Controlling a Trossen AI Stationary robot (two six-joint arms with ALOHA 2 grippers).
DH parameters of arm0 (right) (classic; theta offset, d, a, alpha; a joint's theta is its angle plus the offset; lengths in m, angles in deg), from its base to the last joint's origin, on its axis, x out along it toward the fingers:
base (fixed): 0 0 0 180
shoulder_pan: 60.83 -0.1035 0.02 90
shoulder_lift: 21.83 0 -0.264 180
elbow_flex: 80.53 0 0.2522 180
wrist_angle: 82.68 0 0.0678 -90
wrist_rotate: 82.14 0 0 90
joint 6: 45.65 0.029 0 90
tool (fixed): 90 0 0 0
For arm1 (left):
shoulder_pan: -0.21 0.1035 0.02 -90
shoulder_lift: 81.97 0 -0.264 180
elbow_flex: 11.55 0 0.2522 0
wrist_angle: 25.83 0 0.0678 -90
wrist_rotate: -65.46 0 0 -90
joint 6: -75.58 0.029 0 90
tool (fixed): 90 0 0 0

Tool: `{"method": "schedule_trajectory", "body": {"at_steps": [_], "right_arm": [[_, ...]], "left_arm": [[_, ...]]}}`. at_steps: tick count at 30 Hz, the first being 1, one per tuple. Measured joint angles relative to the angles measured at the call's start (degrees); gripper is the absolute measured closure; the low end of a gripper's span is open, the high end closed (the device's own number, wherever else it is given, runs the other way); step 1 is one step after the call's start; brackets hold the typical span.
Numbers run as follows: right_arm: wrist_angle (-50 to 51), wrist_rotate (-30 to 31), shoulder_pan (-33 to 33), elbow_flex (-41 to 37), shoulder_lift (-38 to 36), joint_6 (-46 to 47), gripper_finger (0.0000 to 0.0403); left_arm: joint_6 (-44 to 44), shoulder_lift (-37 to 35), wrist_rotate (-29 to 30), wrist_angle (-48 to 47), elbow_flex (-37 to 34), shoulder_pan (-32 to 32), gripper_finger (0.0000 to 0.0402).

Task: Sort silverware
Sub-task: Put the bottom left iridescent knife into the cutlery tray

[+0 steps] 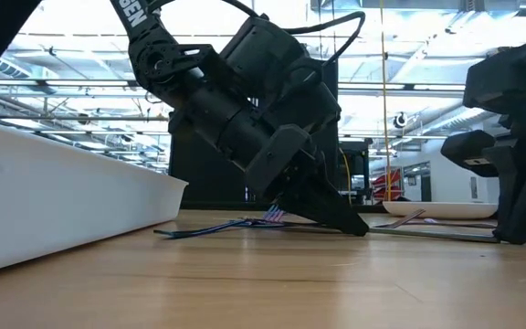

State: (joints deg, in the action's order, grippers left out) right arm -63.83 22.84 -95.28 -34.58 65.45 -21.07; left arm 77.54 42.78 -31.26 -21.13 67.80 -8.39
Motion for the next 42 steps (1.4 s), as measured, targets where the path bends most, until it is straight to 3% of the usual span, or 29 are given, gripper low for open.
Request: {"method": "schedule_trajectory", "body": {"at_steps": [5,14,32,42], "right_arm": [[-0.3,1.1,0.3,0.0,0.0,0.0,0.0403],[0.0,1.6,0.3,0.0,0.0,-0.2,0.0403],[3.0,5.4,0.3,0.1,-9.6,-1.6,0.0403],[0.0,5.9,0.3,0.1,-9.4,-0.4,0.0403]], "left_arm": [[0.0,0.0,-0.1,0.0,0.0,0.0,0.0288],[0.0,0.0,-0.6,-0.2,-0.1,0.0,0.0347],[0.4,-1.6,-0.2,-1.2,1.1,0.4,0.0352],[1.9,-3.6,-0.3,-2.2,2.5,0.4,0.0352]]}}
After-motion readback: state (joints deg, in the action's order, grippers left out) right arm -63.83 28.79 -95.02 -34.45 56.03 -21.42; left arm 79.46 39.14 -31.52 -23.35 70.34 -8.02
